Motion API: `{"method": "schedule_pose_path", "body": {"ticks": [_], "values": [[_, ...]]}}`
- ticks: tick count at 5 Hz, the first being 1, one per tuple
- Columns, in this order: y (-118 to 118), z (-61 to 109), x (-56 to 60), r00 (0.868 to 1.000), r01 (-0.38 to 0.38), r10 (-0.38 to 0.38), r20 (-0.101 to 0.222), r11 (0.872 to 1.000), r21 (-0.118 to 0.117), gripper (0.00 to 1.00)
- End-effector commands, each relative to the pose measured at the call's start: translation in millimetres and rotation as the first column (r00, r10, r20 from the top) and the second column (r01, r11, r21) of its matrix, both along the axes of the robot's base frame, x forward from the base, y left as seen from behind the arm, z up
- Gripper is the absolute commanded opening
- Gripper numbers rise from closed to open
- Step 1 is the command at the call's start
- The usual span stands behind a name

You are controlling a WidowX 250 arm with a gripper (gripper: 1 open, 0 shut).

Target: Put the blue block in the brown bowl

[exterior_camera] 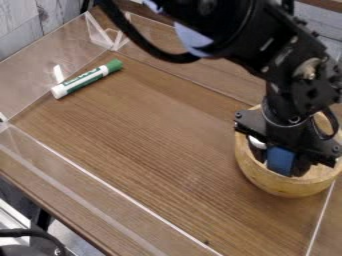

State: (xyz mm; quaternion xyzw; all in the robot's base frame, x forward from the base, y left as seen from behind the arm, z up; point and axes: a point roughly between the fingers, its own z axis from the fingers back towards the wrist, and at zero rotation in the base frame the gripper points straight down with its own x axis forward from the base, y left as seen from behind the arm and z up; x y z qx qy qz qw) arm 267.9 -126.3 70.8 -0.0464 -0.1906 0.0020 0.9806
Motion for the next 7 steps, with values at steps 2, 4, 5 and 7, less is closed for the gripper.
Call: {"method": "schedule_pose_path", "body": {"ticks": [2, 4, 5, 7], "values": [[-5.7, 11.3, 3.6, 0.999, 0.004, -0.003, 0.033, 1.0, -0.023, 0.0], [-6.7, 11.6, 2.4, 1.0, -0.004, 0.005, 0.028, 1.0, -0.03, 0.0], [-6.2, 12.0, 2.3, 1.0, -0.008, 0.009, 0.027, 1.0, -0.029, 0.0], [-3.5, 13.4, 1.5, 1.0, -0.017, 0.018, 0.016, 0.999, -0.034, 1.0]]}}
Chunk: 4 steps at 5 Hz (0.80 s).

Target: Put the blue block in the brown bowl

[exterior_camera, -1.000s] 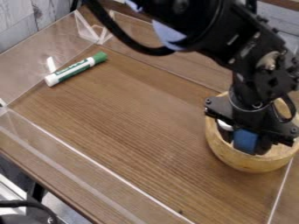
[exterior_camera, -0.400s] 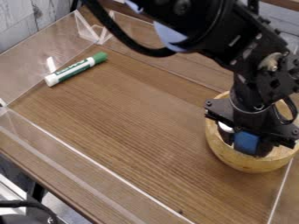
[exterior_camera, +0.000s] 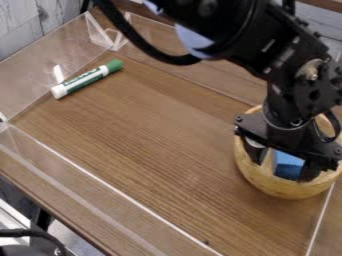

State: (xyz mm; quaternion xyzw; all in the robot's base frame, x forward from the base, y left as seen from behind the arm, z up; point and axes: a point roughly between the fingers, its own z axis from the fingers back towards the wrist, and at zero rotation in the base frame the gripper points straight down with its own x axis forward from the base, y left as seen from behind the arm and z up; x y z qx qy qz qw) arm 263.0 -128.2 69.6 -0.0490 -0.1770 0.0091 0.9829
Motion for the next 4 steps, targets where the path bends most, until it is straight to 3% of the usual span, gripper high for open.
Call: {"method": "schedule_pose_path", "body": {"ticks": [1, 4], "values": [[1.4, 17.2, 7.3, 0.999, -0.011, 0.012, 0.043, 1.0, -0.026, 1.0], [10.1, 24.1, 10.1, 0.999, -0.023, 0.023, 0.035, 1.0, -0.021, 1.0]]}}
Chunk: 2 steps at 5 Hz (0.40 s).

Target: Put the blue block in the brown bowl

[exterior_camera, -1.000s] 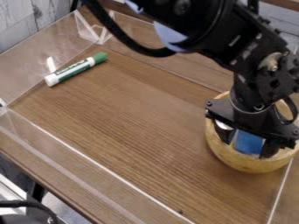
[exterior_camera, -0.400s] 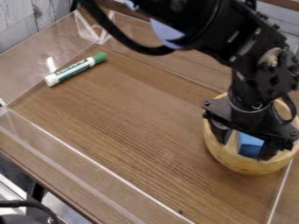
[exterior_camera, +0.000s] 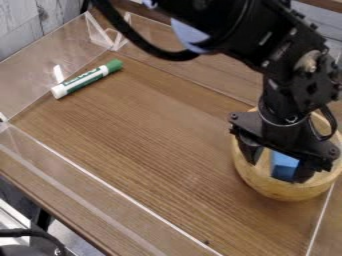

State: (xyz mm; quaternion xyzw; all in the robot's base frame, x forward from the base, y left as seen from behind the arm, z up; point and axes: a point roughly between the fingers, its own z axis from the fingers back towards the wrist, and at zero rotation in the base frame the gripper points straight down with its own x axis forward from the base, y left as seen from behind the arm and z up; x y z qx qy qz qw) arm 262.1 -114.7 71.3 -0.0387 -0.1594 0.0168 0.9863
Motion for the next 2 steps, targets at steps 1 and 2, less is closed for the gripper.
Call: {"method": "schedule_pose_path", "body": {"ticks": [1, 2], "values": [[-1.4, 23.0, 12.4, 0.997, -0.008, 0.011, 0.07, 0.999, -0.037, 1.0], [-0.1, 23.5, 13.8, 0.998, -0.012, 0.014, 0.068, 0.999, -0.037, 1.0]]}}
